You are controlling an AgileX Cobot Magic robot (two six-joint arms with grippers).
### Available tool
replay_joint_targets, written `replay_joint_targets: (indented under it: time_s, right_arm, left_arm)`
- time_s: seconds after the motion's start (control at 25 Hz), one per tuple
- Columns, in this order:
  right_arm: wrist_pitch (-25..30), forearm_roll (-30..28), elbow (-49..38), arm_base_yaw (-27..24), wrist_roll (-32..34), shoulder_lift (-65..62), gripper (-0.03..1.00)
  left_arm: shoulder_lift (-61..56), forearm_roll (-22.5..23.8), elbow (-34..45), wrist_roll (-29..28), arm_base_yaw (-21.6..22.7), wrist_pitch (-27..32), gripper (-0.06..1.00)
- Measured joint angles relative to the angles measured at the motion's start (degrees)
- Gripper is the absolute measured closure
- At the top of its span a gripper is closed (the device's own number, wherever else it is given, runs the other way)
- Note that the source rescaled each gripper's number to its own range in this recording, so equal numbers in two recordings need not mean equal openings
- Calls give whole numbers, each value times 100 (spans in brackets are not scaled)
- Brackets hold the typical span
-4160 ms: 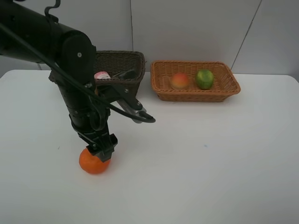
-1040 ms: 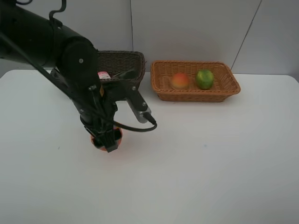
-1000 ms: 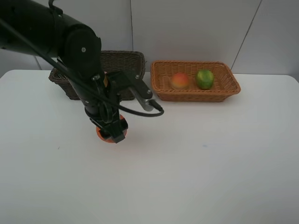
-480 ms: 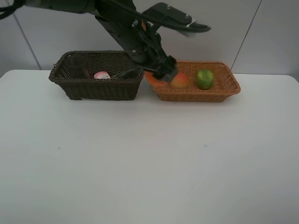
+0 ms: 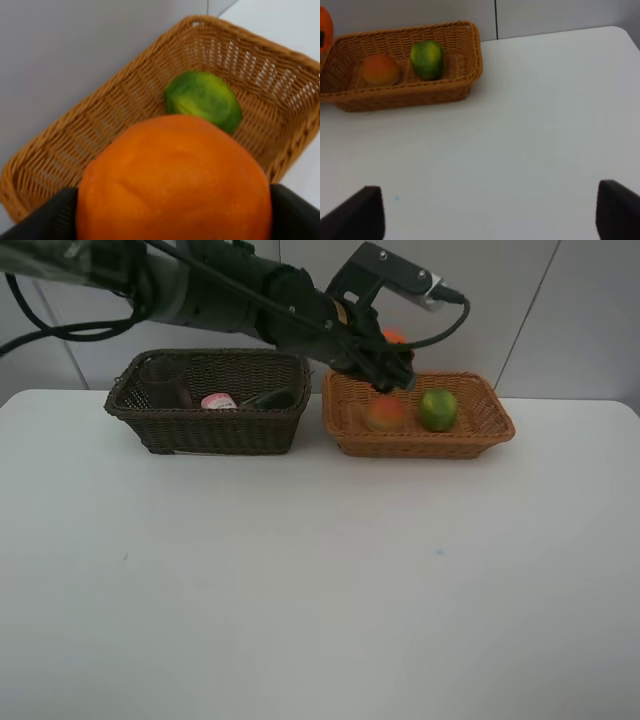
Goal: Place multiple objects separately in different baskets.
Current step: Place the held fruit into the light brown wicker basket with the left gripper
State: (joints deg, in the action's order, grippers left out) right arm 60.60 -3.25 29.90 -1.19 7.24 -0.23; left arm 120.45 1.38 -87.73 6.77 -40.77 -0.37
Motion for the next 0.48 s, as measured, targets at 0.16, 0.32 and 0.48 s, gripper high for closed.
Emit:
replay_joint_targets:
  time_s: [0.16, 0.32, 0.48]
  right_arm:
    - [0, 0, 0, 0, 0, 0, 12]
    - [0, 0, 0, 0, 0, 0, 12]
    - [0, 0, 0, 0, 0, 0, 12]
  left_arm:
    - [360, -26, 0, 0, 0, -735, 4]
    - [721, -26, 0, 0, 69, -1284, 4]
    - [1011, -26, 0, 0, 192, -1689, 4]
